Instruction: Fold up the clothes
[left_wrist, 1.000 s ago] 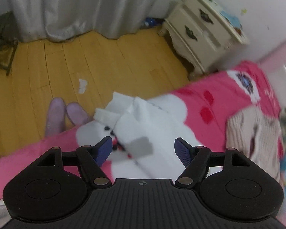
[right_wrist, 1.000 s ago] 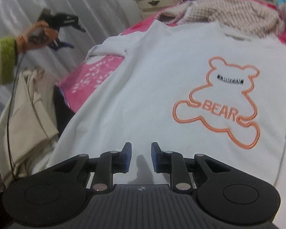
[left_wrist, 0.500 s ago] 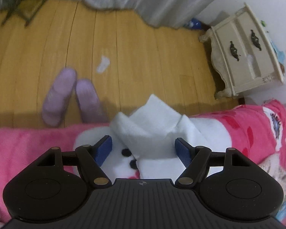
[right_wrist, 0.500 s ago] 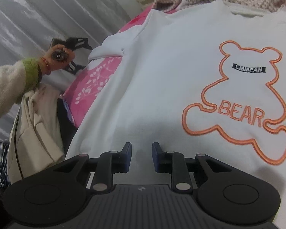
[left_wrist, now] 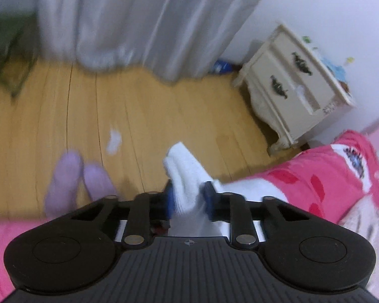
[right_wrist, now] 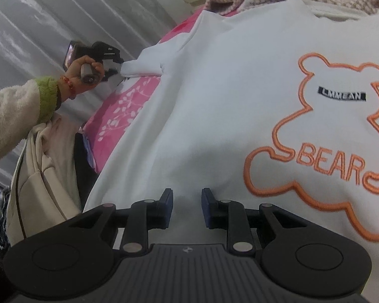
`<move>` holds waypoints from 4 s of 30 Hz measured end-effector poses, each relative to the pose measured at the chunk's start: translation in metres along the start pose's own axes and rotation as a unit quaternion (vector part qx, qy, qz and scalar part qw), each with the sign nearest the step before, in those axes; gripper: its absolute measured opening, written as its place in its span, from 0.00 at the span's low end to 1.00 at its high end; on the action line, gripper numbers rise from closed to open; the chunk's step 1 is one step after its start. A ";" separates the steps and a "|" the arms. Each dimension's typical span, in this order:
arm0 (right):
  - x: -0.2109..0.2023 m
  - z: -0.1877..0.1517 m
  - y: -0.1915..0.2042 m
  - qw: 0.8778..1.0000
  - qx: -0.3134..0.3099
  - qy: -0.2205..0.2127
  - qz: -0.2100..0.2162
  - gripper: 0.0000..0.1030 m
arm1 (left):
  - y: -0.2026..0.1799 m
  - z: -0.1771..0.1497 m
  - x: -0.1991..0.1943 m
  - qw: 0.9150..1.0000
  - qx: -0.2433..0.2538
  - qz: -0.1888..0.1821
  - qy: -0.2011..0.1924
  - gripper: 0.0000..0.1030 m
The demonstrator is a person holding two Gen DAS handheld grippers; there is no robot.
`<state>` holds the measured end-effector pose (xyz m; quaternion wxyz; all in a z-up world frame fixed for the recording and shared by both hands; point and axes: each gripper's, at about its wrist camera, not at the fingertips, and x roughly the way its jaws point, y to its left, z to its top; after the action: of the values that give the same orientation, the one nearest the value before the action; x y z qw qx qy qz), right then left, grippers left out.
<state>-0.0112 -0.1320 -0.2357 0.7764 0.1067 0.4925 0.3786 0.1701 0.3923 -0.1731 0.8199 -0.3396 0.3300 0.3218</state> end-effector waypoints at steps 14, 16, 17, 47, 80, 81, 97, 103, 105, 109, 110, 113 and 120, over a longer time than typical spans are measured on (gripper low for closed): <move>0.041 0.001 0.067 0.986 -0.163 0.003 0.026 0.28 | -0.006 0.056 -0.049 0.976 0.055 0.118 -0.176 0.10; 0.058 0.001 0.062 0.988 -0.150 0.020 0.021 0.24 | -0.007 0.054 -0.045 0.975 0.058 0.126 -0.174 0.10; 0.062 0.003 0.058 0.990 -0.136 0.024 0.023 0.23 | -0.007 0.053 -0.043 0.975 0.059 0.129 -0.172 0.10; -0.114 -0.042 -0.007 0.990 0.069 -0.033 -0.119 0.22 | -0.020 -0.331 -0.325 0.645 0.675 -0.299 0.198 0.29; -0.024 -0.054 0.021 0.985 0.149 0.085 -0.021 0.12 | 0.019 -0.363 -0.247 0.797 0.424 -0.277 0.329 0.38; -0.024 -0.054 0.021 0.985 0.151 0.085 -0.021 0.12 | 0.019 -0.363 -0.246 0.799 0.422 -0.276 0.328 0.36; -0.045 -0.073 0.083 0.993 0.047 0.101 0.044 0.05 | 0.039 -0.325 -0.300 0.757 0.508 -0.288 0.293 0.04; -0.017 -0.086 0.104 0.990 0.015 0.132 0.041 0.01 | 0.050 -0.333 -0.296 0.744 0.537 -0.266 0.296 0.04; -0.016 -0.089 0.109 0.989 0.005 0.140 0.041 0.01 | 0.053 -0.335 -0.294 0.740 0.546 -0.258 0.297 0.04; -0.014 -0.097 0.110 0.988 -0.004 0.151 0.038 0.01 | 0.060 -0.340 -0.290 0.730 0.564 -0.243 0.299 0.04; -0.013 -0.098 0.109 0.987 -0.001 0.155 0.034 0.01 | 0.061 -0.342 -0.287 0.728 0.567 -0.240 0.303 0.04; -0.010 -0.096 0.104 0.988 0.018 0.153 0.029 0.02 | 0.064 -0.344 -0.280 0.726 0.566 -0.237 0.310 0.04; -0.004 -0.081 0.083 0.989 0.093 0.111 0.035 0.35 | 0.070 -0.347 -0.276 0.733 0.560 -0.241 0.303 0.04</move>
<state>-0.1211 -0.0944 -0.2278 0.6900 0.1535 0.6044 0.3675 -0.1534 0.0810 -0.1787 0.7687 0.0330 0.5880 -0.2495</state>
